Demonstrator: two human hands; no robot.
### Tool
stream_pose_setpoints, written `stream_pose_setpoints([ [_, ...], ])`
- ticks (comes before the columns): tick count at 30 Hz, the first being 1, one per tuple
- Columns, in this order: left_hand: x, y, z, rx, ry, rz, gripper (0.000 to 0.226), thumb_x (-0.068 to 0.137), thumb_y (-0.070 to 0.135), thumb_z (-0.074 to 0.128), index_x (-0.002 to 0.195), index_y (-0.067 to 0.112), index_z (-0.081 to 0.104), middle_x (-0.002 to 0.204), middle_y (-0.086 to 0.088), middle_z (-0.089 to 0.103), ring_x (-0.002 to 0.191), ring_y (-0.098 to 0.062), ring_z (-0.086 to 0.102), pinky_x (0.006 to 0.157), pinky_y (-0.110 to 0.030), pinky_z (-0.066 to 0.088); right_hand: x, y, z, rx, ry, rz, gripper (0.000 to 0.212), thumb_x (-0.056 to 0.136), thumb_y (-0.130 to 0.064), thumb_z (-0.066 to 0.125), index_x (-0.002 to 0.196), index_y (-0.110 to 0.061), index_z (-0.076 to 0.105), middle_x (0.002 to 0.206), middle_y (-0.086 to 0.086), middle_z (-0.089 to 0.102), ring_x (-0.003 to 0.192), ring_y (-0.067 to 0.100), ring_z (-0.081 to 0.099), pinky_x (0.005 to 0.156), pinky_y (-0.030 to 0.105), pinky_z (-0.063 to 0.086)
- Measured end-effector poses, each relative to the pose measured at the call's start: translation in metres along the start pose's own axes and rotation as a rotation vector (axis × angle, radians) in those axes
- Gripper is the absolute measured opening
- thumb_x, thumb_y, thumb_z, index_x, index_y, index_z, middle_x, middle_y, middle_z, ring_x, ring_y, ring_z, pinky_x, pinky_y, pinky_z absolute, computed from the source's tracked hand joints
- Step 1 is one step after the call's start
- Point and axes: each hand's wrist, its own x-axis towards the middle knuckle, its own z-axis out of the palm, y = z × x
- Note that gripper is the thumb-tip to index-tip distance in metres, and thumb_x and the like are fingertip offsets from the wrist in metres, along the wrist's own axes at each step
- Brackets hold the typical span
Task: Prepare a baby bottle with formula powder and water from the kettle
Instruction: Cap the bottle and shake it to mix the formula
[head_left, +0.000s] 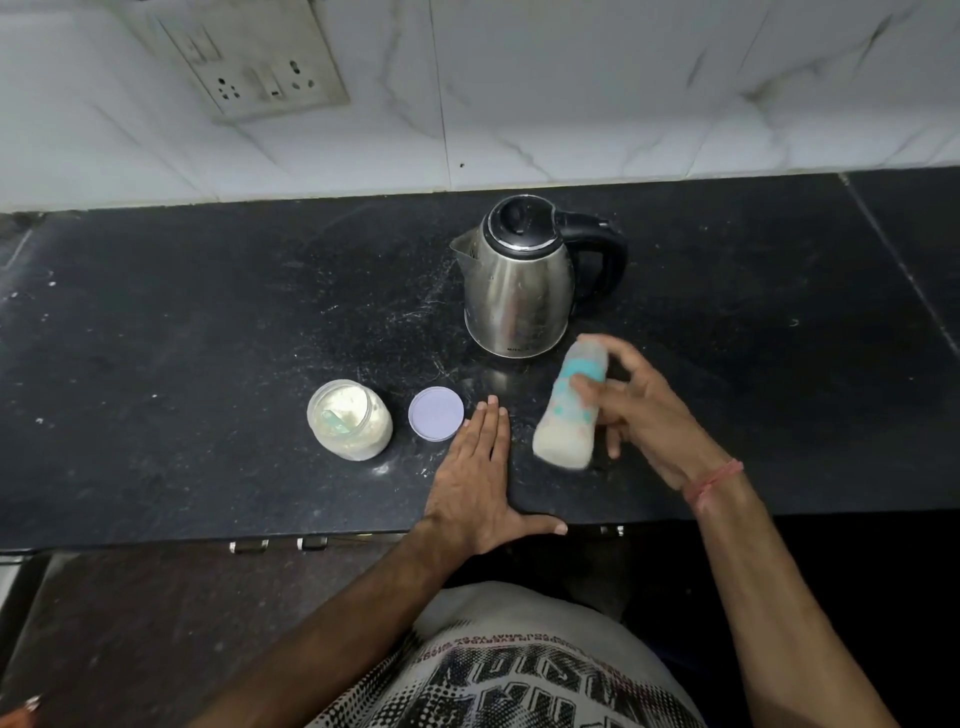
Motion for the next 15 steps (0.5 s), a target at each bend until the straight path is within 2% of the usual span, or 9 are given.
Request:
stream_pose_setpoints([
  [1, 0.0, 0.001, 0.0, -0.001, 0.001, 0.001, 0.175, 0.061, 0.122, 0.035, 0.177, 0.0, -0.012, 0.185, -0.017, -0.027, 0.173, -0.027, -0.026, 0.142, -0.045, -0.008, 0.0, -0.002, -0.001, -0.012, 0.0, 0.005, 0.068, 0.091, -0.031, 0.084, 0.151, -0.039, 0.054, 0.119, 0.018, 0.081, 0.087, 0.024, 0.079, 0.043, 0.024, 0.05],
  [4, 0.0, 0.0, 0.001, -0.008, 0.001, 0.008, 0.174, 0.062, 0.121, 0.037, 0.177, 0.0, -0.011, 0.185, -0.018, -0.027, 0.173, -0.028, -0.027, 0.142, -0.046, -0.008, -0.002, -0.004, -0.001, -0.163, -0.232, 0.04, 0.073, 0.091, -0.022, 0.087, 0.154, -0.039, 0.054, 0.119, 0.011, 0.083, 0.095, 0.026, 0.081, 0.046, 0.024, 0.052],
  [5, 0.0, 0.0, 0.0, -0.004, -0.005, 0.004, 0.174, 0.062, 0.121, 0.037, 0.177, 0.0, -0.012, 0.184, -0.018, -0.028, 0.172, -0.028, -0.027, 0.142, -0.045, -0.009, -0.001, -0.002, -0.002, -0.126, -0.184, 0.019, 0.073, 0.09, -0.021, 0.086, 0.154, -0.037, 0.054, 0.119, 0.01, 0.083, 0.095, 0.026, 0.08, 0.046, 0.025, 0.053],
  [7, 0.0, 0.003, -0.002, -0.004, -0.005, -0.011, 0.175, 0.062, 0.121, 0.038, 0.177, 0.0, -0.014, 0.184, -0.017, -0.029, 0.172, -0.027, -0.028, 0.142, -0.044, -0.01, 0.003, -0.002, 0.0, 0.027, 0.054, -0.007, 0.069, 0.091, -0.027, 0.085, 0.152, -0.037, 0.053, 0.119, 0.013, 0.082, 0.094, 0.025, 0.079, 0.046, 0.027, 0.056],
  [8, 0.001, 0.004, -0.002, -0.018, -0.001, -0.015, 0.175, 0.061, 0.121, 0.039, 0.177, 0.001, -0.014, 0.184, -0.016, -0.029, 0.172, -0.027, -0.028, 0.142, -0.043, -0.011, 0.005, 0.001, 0.001, 0.043, 0.116, -0.018, 0.067, 0.092, -0.03, 0.084, 0.15, -0.038, 0.052, 0.12, 0.014, 0.081, 0.095, 0.024, 0.08, 0.047, 0.028, 0.057],
  [9, 0.001, 0.005, -0.001, -0.037, 0.001, -0.019, 0.176, 0.059, 0.121, 0.04, 0.177, 0.001, -0.013, 0.184, -0.016, -0.028, 0.172, -0.027, -0.027, 0.142, -0.043, -0.01, 0.005, 0.002, 0.003, -0.012, 0.104, -0.005, 0.067, 0.092, -0.031, 0.085, 0.149, -0.04, 0.051, 0.122, 0.012, 0.081, 0.099, 0.023, 0.081, 0.05, 0.03, 0.059],
  [12, 0.003, 0.003, 0.001, -0.042, 0.0, -0.018, 0.174, 0.059, 0.12, 0.038, 0.178, 0.002, -0.011, 0.185, -0.017, -0.025, 0.173, -0.028, -0.026, 0.142, -0.045, -0.007, -0.002, 0.006, 0.007, -0.234, -0.198, 0.073, 0.069, 0.094, -0.022, 0.088, 0.148, -0.047, 0.052, 0.124, 0.002, 0.081, 0.104, 0.026, 0.082, 0.062, 0.037, 0.064],
  [13, 0.003, 0.002, 0.001, -0.044, 0.001, -0.022, 0.174, 0.059, 0.12, 0.036, 0.178, 0.002, -0.01, 0.186, -0.017, -0.024, 0.173, -0.028, -0.025, 0.142, -0.045, -0.006, -0.004, 0.008, 0.006, -0.235, -0.235, 0.067, 0.07, 0.094, -0.018, 0.088, 0.147, -0.048, 0.053, 0.123, 0.002, 0.081, 0.104, 0.028, 0.082, 0.064, 0.037, 0.063],
  [15, 0.002, 0.004, -0.002, -0.072, 0.003, -0.029, 0.179, 0.053, 0.123, 0.036, 0.178, 0.002, -0.009, 0.186, -0.016, -0.024, 0.173, -0.026, -0.025, 0.142, -0.044, -0.007, -0.007, 0.007, 0.006, -0.134, -0.085, 0.018, 0.067, 0.098, -0.016, 0.084, 0.148, -0.05, 0.053, 0.126, 0.005, 0.08, 0.107, 0.03, 0.081, 0.063, 0.037, 0.063],
])
